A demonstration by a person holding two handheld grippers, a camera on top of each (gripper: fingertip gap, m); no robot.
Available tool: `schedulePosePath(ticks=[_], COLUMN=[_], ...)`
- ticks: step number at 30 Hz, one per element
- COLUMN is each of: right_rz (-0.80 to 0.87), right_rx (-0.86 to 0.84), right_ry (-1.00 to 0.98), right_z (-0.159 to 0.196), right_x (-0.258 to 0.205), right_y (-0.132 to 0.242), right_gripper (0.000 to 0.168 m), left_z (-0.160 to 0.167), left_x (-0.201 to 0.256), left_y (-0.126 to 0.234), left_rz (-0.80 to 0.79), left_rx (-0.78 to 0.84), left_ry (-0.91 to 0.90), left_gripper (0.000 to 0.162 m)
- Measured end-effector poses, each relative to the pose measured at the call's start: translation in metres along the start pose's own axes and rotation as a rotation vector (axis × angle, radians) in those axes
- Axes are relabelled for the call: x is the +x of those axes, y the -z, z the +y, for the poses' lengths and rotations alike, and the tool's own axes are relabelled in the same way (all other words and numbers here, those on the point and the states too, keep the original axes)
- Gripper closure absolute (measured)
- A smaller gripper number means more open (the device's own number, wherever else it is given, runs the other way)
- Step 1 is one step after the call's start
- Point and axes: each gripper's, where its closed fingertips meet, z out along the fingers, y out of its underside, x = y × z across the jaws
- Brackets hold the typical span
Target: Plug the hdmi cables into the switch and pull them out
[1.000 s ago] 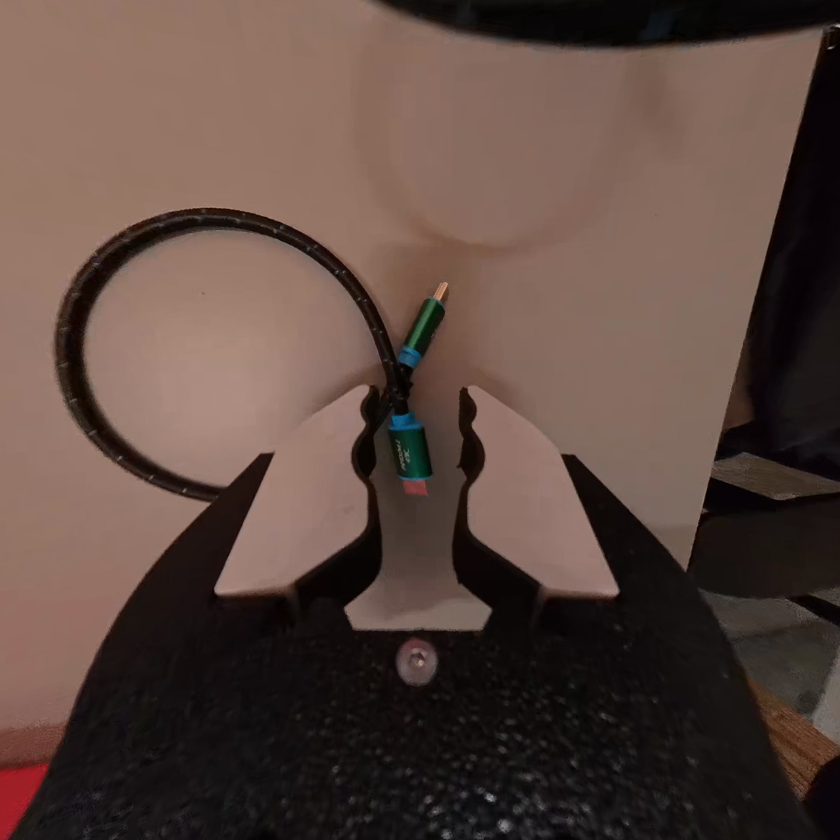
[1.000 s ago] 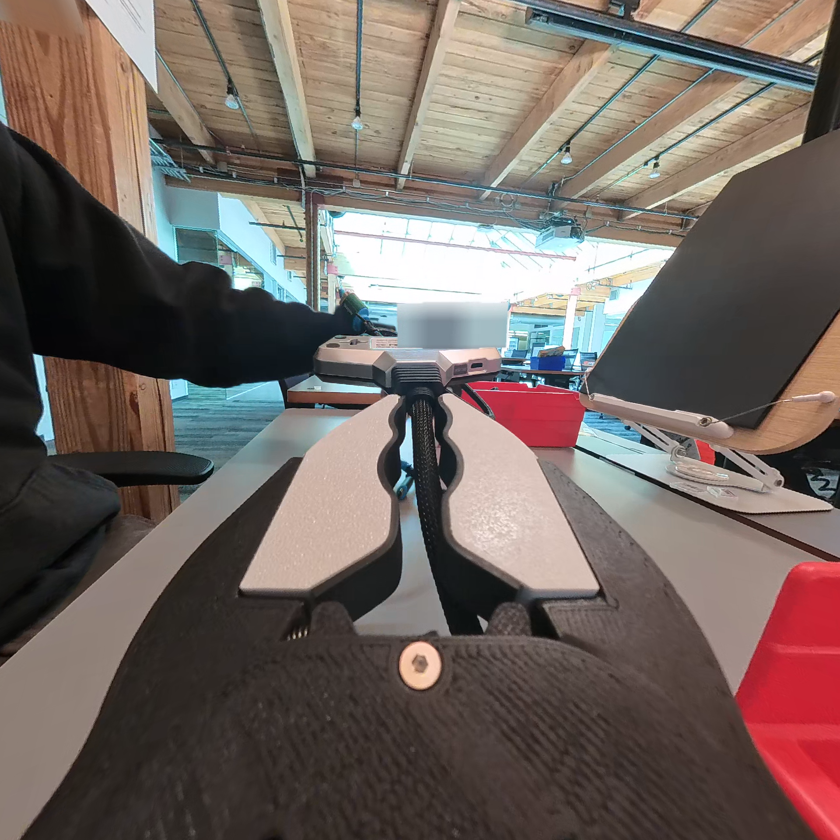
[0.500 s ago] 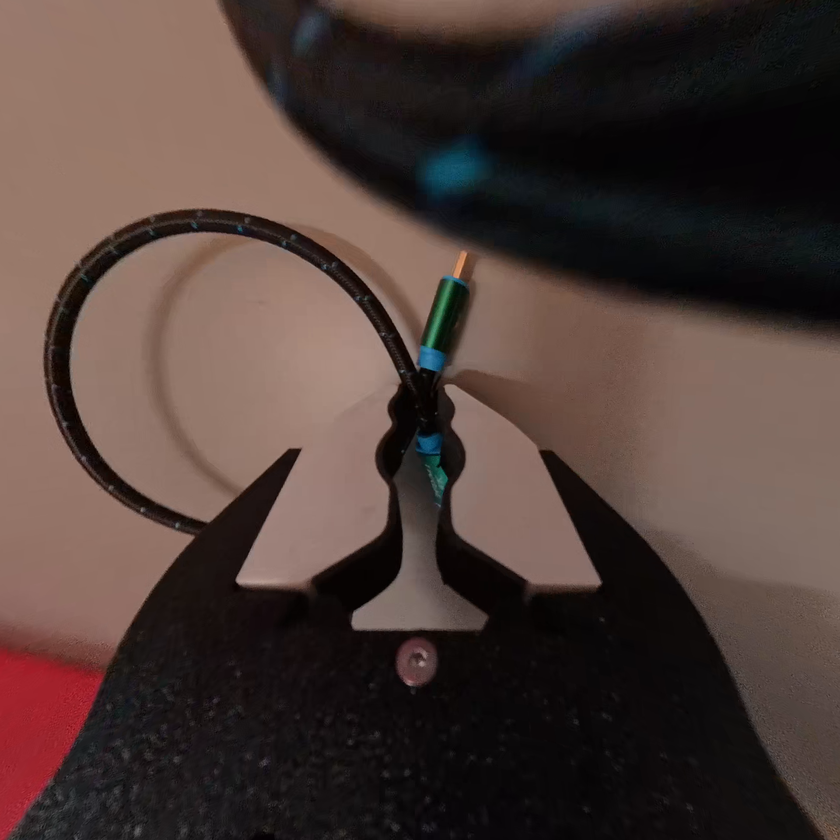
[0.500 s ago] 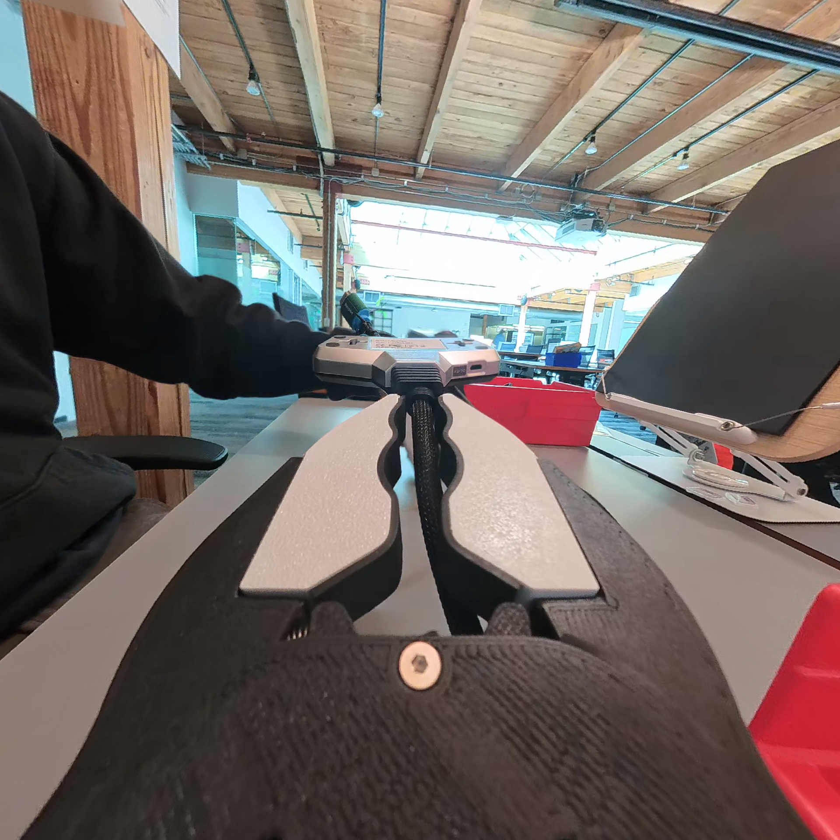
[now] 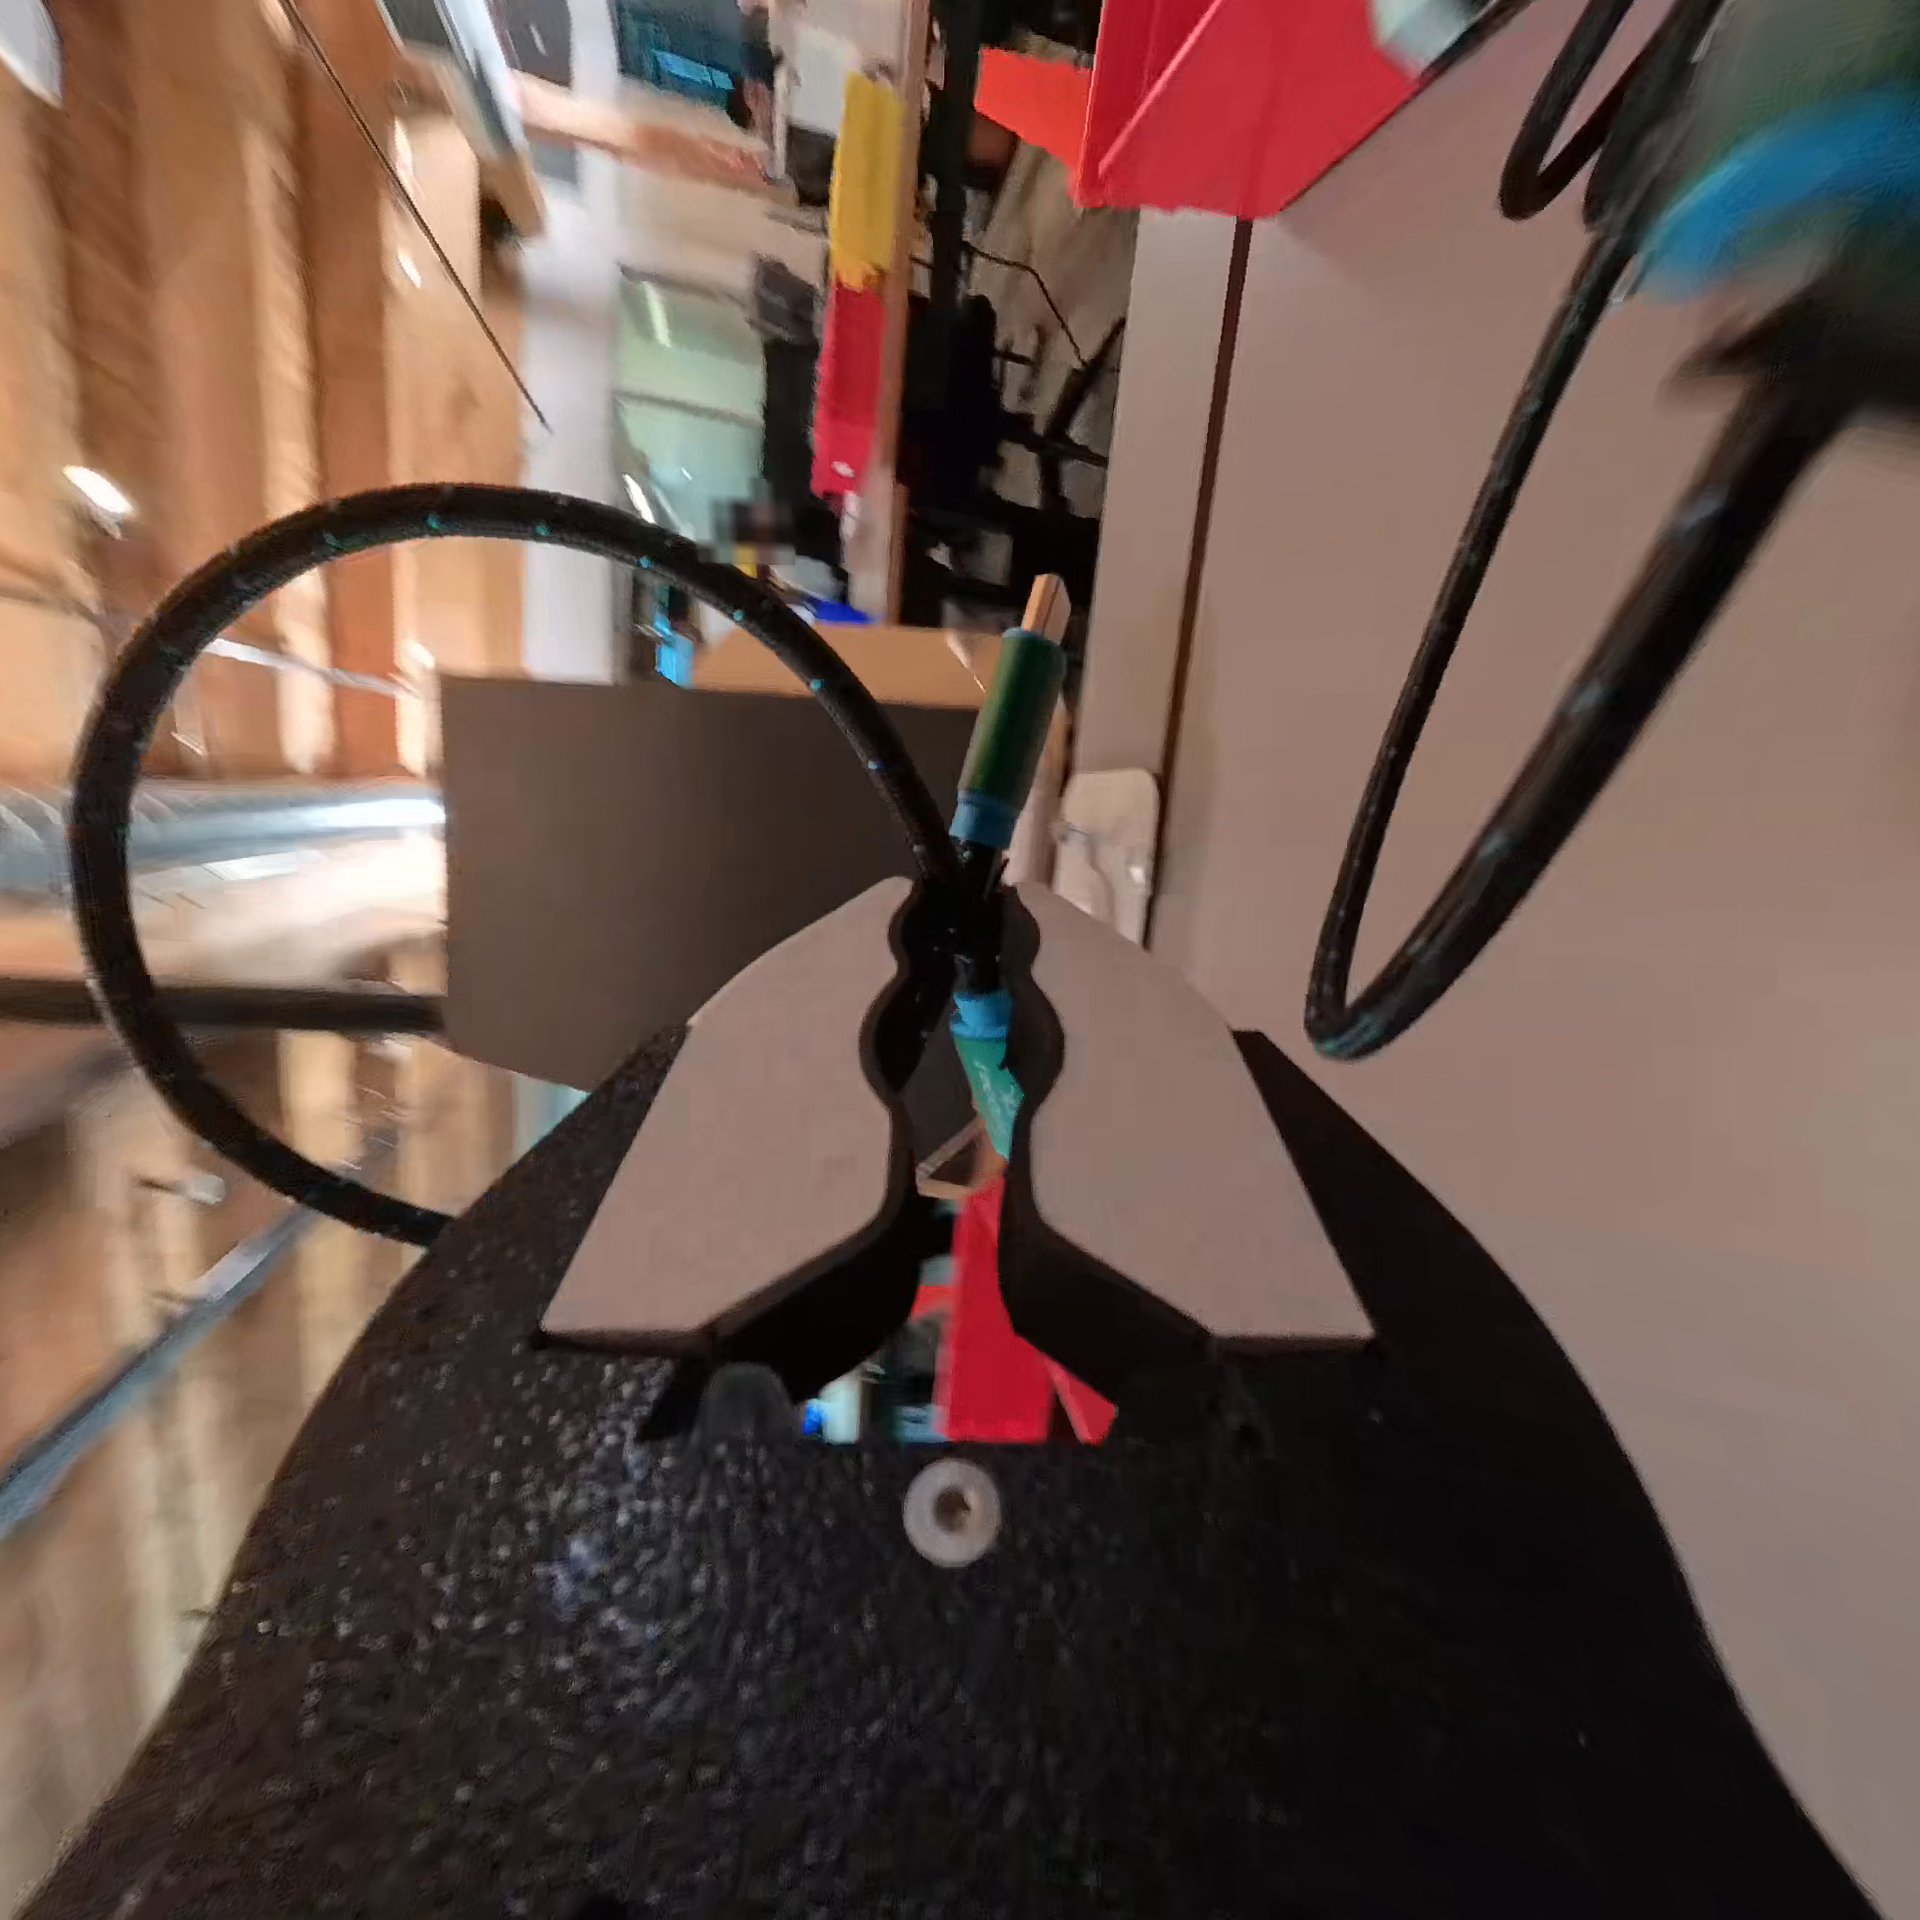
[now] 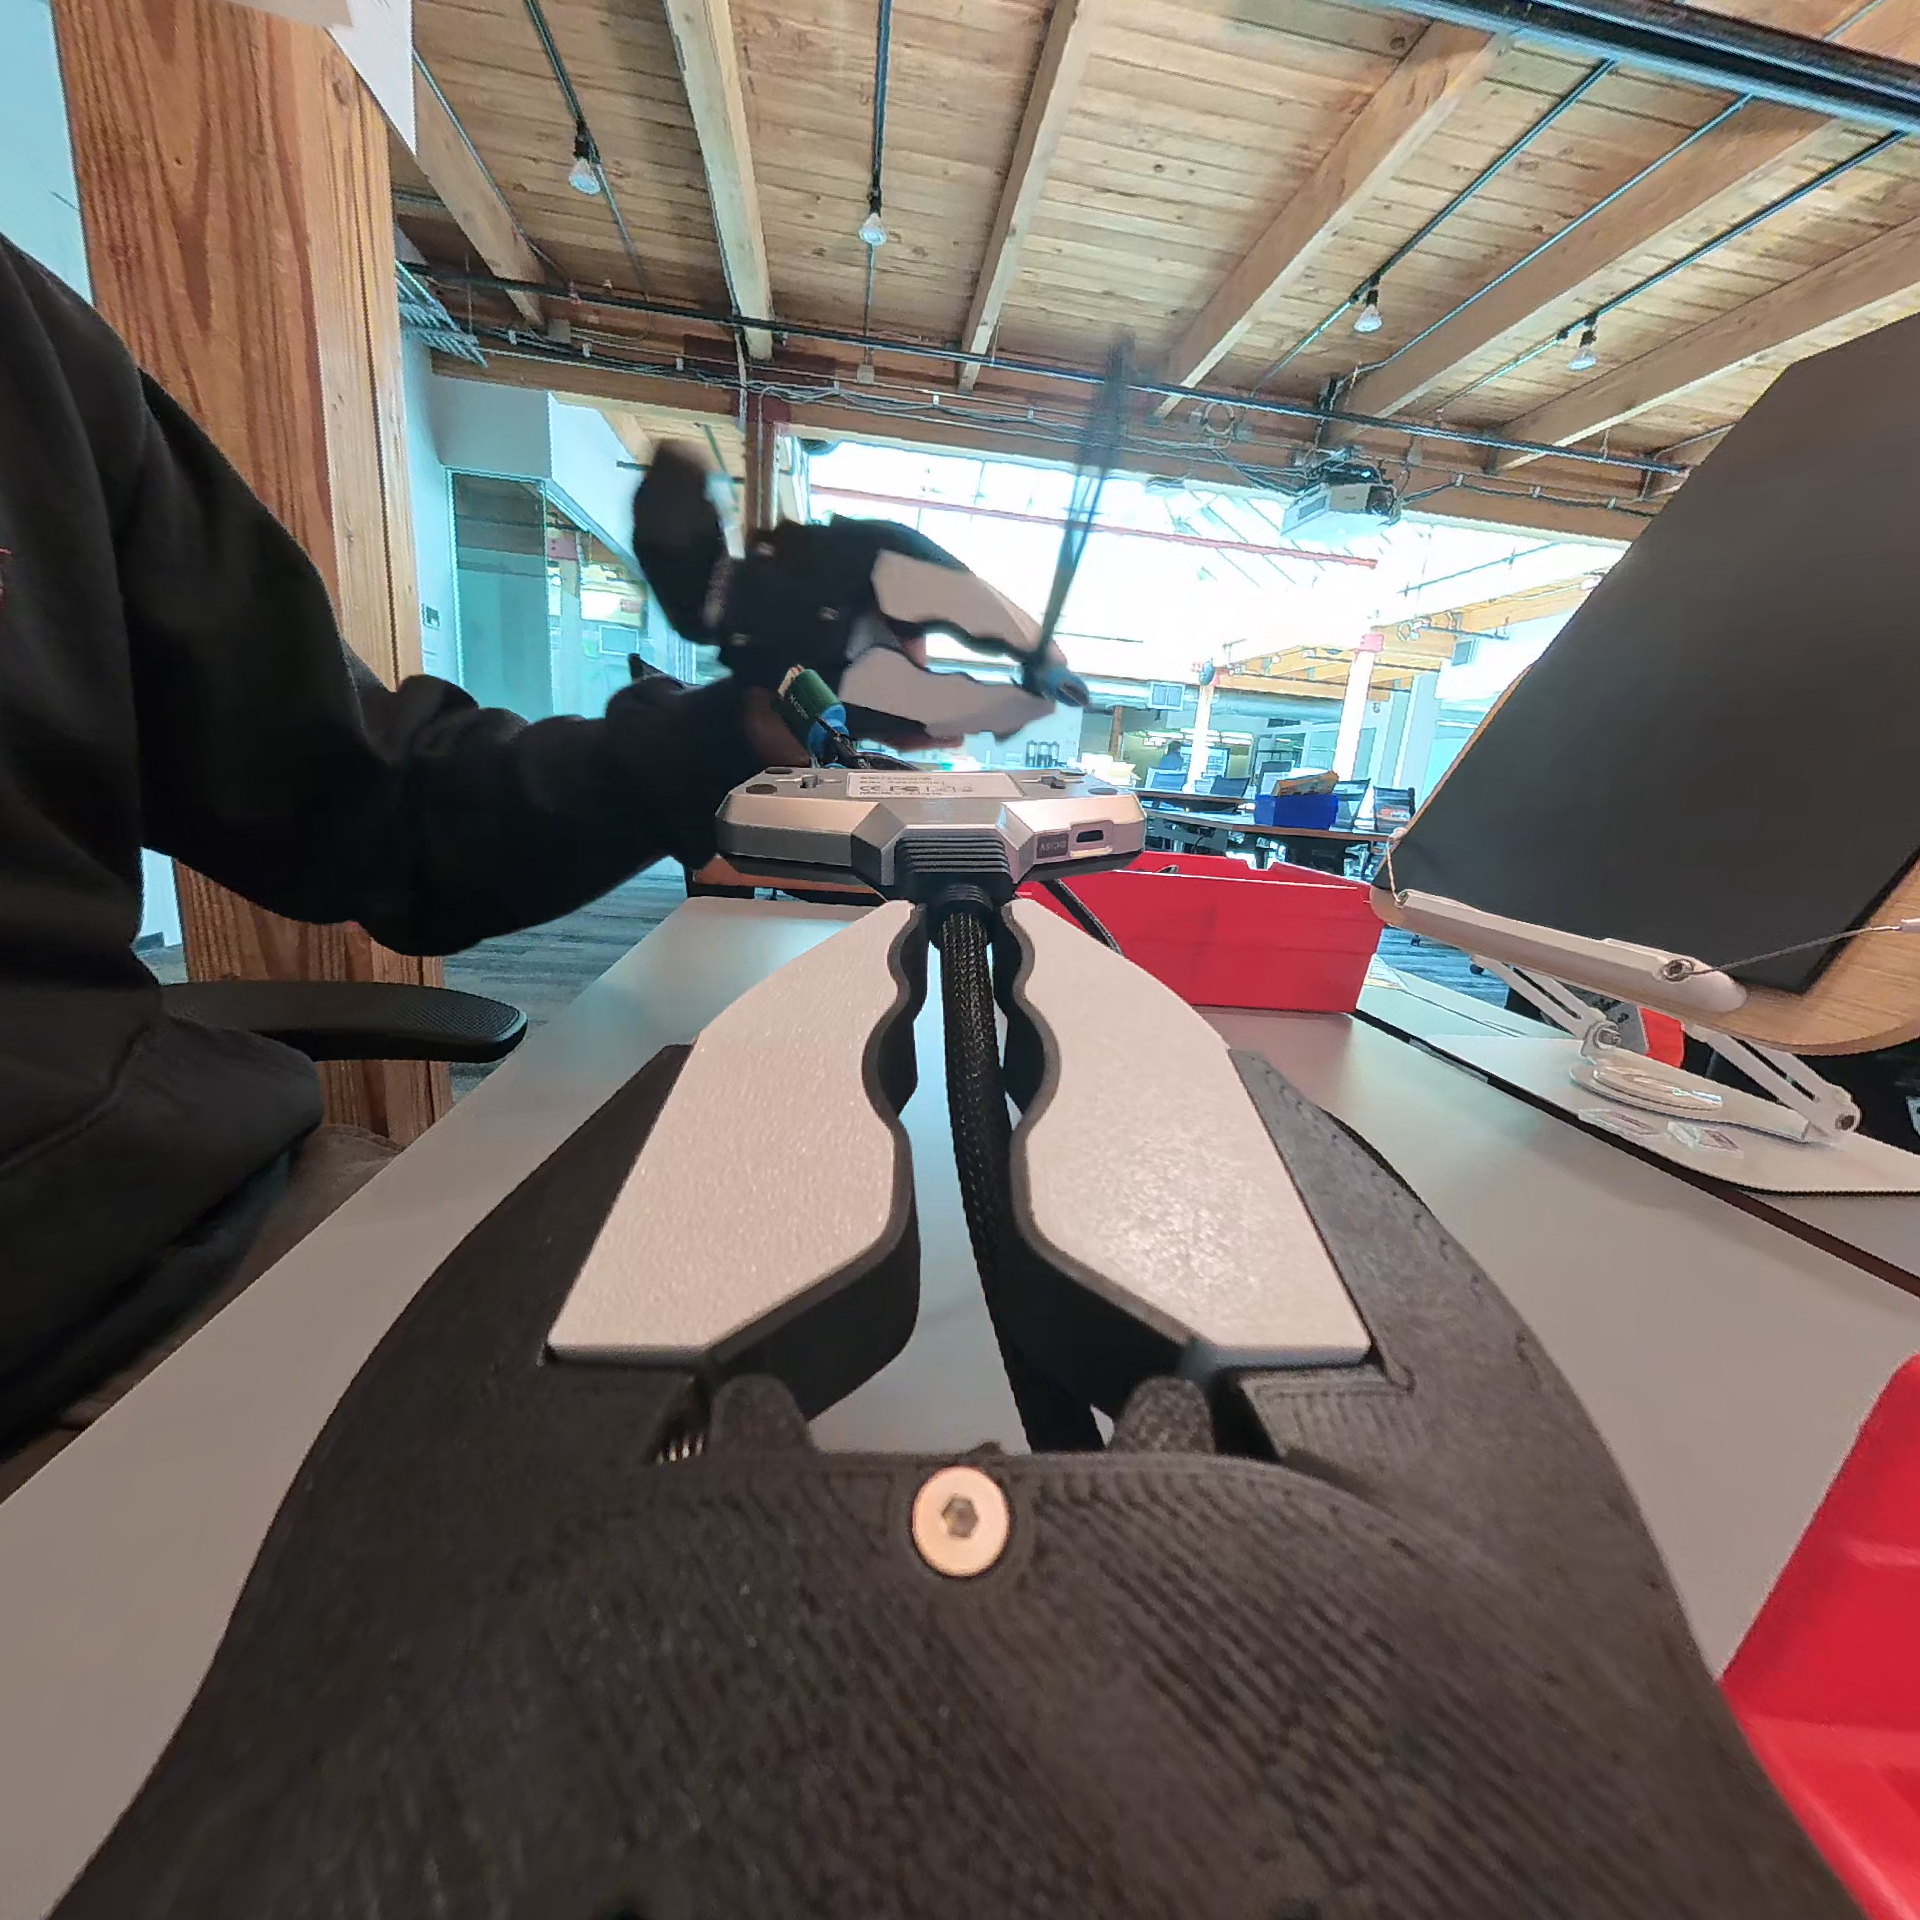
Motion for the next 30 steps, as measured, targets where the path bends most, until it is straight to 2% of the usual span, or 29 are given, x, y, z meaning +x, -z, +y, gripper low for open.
schedulePosePath(ticks=[4,10,16,21,24,28,30], right_rz=[-0.016,-0.01,0.015,0.021,0.038,0.004,-0.024], right_rx=[0.014,0.028,0.024,0.028,0.024,0.015,0.017], right_ry=[-0.021,-0.039,-0.029,-0.022,-0.021,-0.018,-0.019], right_z=[-0.001,-0.003,-0.003,-0.004,-0.004,-0.002,-0.002], right_x=[-0.002,0.0,0.003,0.003,0.005,0.001,-0.004], right_y=[0.0,0.002,0.002,0.003,0.004,0.003,0.001], right_gripper=[0.156,0.156,0.156,0.156,0.157,0.156,0.156], left_z=[-0.04,-0.067,-0.079,-0.074,-0.071,-0.049,-0.05], left_x=[0.012,0.017,0.021,0.026,0.027,0.003,0.0], left_y=[0.006,0.013,0.022,0.02,0.021,0.02,0.021], left_rz=[-0.026,-0.03,-0.042,-0.031,0.007,-0.009,0.072], left_rx=[0.038,0.072,0.108,0.093,0.108,0.007,0.03], left_ry=[-0.243,-0.338,-0.327,-0.333,-0.252,-0.174,-0.079], left_gripper=[0.15,0.151,0.151,0.15,0.15,0.15,0.15])
